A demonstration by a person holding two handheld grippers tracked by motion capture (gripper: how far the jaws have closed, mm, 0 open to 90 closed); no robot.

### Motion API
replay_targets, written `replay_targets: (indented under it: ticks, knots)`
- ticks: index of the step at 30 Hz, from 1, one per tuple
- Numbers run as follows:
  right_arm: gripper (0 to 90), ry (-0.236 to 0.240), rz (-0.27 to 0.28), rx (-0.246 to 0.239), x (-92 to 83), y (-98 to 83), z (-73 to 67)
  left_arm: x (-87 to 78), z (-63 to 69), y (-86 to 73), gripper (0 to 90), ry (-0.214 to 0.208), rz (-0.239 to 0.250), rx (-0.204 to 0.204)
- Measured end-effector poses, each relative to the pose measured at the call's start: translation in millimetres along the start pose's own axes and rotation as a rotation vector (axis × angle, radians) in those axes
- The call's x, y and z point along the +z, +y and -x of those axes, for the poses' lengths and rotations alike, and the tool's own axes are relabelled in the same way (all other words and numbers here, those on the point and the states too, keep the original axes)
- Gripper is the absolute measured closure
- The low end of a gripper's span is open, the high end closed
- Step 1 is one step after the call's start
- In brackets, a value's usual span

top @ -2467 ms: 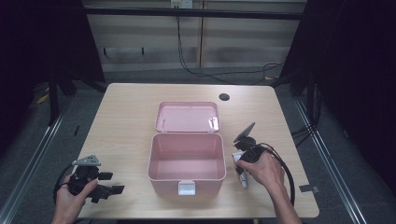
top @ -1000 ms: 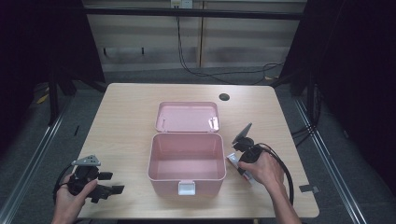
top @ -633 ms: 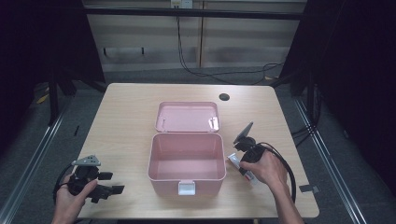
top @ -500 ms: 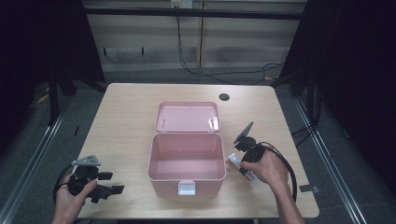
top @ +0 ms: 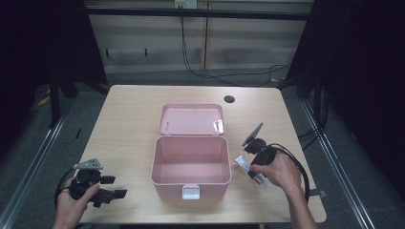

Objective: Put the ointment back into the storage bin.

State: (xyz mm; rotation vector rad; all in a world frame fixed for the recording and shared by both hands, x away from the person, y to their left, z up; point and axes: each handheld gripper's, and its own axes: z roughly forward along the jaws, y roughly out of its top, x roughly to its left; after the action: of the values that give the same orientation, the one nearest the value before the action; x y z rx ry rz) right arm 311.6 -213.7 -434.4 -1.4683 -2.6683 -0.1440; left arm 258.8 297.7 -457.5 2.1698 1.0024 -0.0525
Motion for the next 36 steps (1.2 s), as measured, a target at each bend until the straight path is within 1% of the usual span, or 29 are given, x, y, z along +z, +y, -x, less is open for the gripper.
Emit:
replay_targets:
  ticks: [2,7,12,14,18,19,24,26,28,31,34,36]
  knots:
    - [71.6,0.002,-0.004,-0.003,-1.1,-0.7,0.3,-0.1,-0.1,0.0,18.6,0.0,-0.002,0.002]
    - [71.6,0.014,-0.004,-0.039,-7.1,-5.7,1.2,0.8,-0.1,0.1,18.6,0.003,-0.002,0.0]
    - [71.6,0.012,-0.005,-0.059,-8.1,-6.5,0.3,0.8,-0.2,0.1,18.6,0.003,-0.002,0.001]
    - [71.6,0.006,-0.006,-0.068,-10.6,-6.2,-0.2,0.7,-0.2,0.1,18.6,0.002,-0.002,0.001]
    - [71.6,0.012,-0.007,-0.084,-16.0,-6.3,-1.6,0.8,-0.3,0.2,18.6,0.001,-0.002,0.0]
    - [71.6,0.009,-0.014,-0.097,-19.5,-6.2,-2.8,0.7,-0.2,0.2,18.6,0.002,-0.002,0.001]
    - [71.6,0.001,-0.022,-0.12,-25.5,-6.9,-3.7,0.6,-0.1,0.1,18.6,0.002,-0.001,0.0]
    - [71.6,0.005,-0.025,-0.127,-26.2,-7.1,-3.9,0.6,-0.1,0.2,18.6,0.002,-0.001,0.0]
    - [71.6,0.014,-0.018,-0.146,-29.9,-8.2,-3.6,0.3,-0.3,0.3,18.6,0.0,-0.004,0.001]
    - [71.6,-0.005,-0.014,-0.165,-34.5,-9.5,-3.4,0.1,-0.3,0.1,18.6,0.005,0.002,0.0]
    - [71.6,-0.002,-0.008,-0.175,-37.0,-11.2,-3.5,0.1,-0.3,0.1,18.6,0.005,0.002,-0.001]
    - [71.6,-0.012,-0.021,-0.196,-40.5,-12.2,-5.2,0.3,-0.3,0.4,18.6,0.002,-0.003,0.0]
